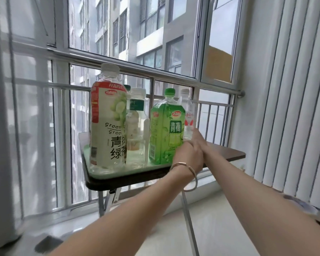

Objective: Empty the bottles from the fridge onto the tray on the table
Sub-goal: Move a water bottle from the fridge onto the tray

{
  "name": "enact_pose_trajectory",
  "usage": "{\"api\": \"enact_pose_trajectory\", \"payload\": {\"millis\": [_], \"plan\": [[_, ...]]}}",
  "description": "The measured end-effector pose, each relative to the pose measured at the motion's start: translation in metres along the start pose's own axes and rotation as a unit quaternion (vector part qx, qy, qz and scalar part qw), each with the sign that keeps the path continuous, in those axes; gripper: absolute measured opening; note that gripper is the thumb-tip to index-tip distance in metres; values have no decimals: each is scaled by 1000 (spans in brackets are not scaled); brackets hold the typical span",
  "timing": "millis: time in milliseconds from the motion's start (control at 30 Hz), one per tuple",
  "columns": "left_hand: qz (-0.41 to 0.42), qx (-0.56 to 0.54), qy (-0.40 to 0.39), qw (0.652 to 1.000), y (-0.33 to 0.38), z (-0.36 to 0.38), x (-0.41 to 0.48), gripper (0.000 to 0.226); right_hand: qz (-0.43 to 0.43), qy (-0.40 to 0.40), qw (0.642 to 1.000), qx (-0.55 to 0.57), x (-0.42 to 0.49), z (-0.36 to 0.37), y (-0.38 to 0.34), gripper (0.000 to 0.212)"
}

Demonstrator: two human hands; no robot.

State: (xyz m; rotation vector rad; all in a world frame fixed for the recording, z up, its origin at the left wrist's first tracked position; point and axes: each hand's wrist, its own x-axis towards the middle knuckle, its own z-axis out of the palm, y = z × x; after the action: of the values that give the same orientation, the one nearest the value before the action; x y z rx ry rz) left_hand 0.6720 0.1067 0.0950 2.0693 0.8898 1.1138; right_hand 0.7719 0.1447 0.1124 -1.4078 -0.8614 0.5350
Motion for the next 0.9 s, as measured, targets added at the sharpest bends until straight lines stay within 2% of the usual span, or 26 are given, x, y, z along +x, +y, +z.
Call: {"api": "enact_pose_trajectory", "payload": {"millis": [100, 167, 233, 300, 333, 400, 500, 600, 733, 800, 900], "plan": [[-3, -3, -4, 1000, 0, -1, -4, 47, -8, -37, 999, -16, -8, 0, -2, 37], [1, 6, 0, 1000, 2, -1, -8, 49, -38, -43, 996, -62, -13, -4, -4, 22], [2, 16, -5, 1000, 6, -6, -15, 51, -65, 37, 989, -130, -25, -15, -6, 39], [6, 30, -3, 1000, 13, -17, -25, 47, -140, 184, 954, -191, -49, -26, -18, 26], [7, 36, -1, 999, 16, -25, -31, 42, -178, 227, 937, -198, -62, -30, -26, 24], [9, 54, 10, 998, 23, -43, -44, 32, -222, 237, 925, -195, -88, -33, -45, 30], [24, 90, 27, 995, 36, -82, -76, 26, -259, 185, 921, -226, -135, -22, -64, 32], [15, 109, 56, 992, 38, -129, -122, 25, -285, 94, 918, -260, -194, 11, -72, 32], [-49, 126, 81, 987, 18, -192, -179, 22, -278, -56, 921, -267, -265, 81, -66, 35], [-98, 123, 84, 984, -4, -227, -207, 27, -266, -105, 927, -243, -297, 121, -58, 34], [-150, 122, 67, 979, -37, -267, -239, 30, -246, -132, 934, -224, -330, 171, -38, 29]]}}
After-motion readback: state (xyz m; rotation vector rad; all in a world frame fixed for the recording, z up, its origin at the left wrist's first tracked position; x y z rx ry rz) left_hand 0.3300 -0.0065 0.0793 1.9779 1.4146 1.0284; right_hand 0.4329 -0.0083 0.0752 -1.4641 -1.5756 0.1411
